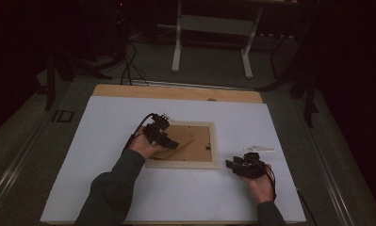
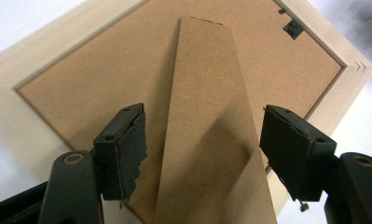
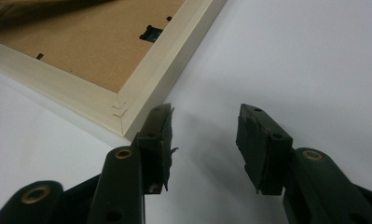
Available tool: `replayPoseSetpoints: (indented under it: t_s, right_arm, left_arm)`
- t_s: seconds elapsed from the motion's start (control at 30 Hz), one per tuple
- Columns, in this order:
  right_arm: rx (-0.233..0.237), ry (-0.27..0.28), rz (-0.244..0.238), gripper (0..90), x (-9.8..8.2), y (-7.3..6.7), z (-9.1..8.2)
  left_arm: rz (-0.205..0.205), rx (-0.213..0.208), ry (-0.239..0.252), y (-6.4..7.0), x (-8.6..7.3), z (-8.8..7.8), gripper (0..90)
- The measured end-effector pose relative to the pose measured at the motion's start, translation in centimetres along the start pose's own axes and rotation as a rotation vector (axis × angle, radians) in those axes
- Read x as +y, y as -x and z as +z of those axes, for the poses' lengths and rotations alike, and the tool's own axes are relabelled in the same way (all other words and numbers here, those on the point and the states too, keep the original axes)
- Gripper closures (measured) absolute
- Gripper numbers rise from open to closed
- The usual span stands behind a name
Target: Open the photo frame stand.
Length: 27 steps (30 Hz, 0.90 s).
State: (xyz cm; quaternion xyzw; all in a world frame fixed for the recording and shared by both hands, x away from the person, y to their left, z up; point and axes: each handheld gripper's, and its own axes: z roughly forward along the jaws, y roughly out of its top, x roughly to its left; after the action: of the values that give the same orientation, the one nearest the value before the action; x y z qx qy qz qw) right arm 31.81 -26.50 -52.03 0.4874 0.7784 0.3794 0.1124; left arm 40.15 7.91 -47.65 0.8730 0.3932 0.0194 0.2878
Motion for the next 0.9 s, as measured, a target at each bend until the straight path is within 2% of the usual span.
replayPoseSetpoints:
  t_s: [0.13,0.17,0.3,0.57,0.9]
  right_arm:
    - [-0.001,0.002,0.002,54.6,0.0,0.1,-0.1]
    - [-0.001,0.003,0.001,54.5,0.0,0.1,-0.1]
    - [0.001,0.001,0.001,54.5,0.0,0.0,-0.1]
    - [0.007,-0.002,0.002,54.6,0.1,0.0,0.2]
    - [0.006,-0.007,-0.002,54.6,0.0,0.0,0.3]
  left_arm:
    - [0.003,-0.022,-0.018,0.0,0.3,0.6,29.2]
    - [0.004,-0.037,-0.025,-0.1,0.4,0.7,29.6]
    - [0.018,-0.051,-0.062,-0.1,0.6,1.4,31.5]
    - [0.021,-0.057,-0.114,-0.1,1.0,2.3,33.4]
    - [0.025,-0.059,-0.136,-0.1,1.2,2.9,37.6]
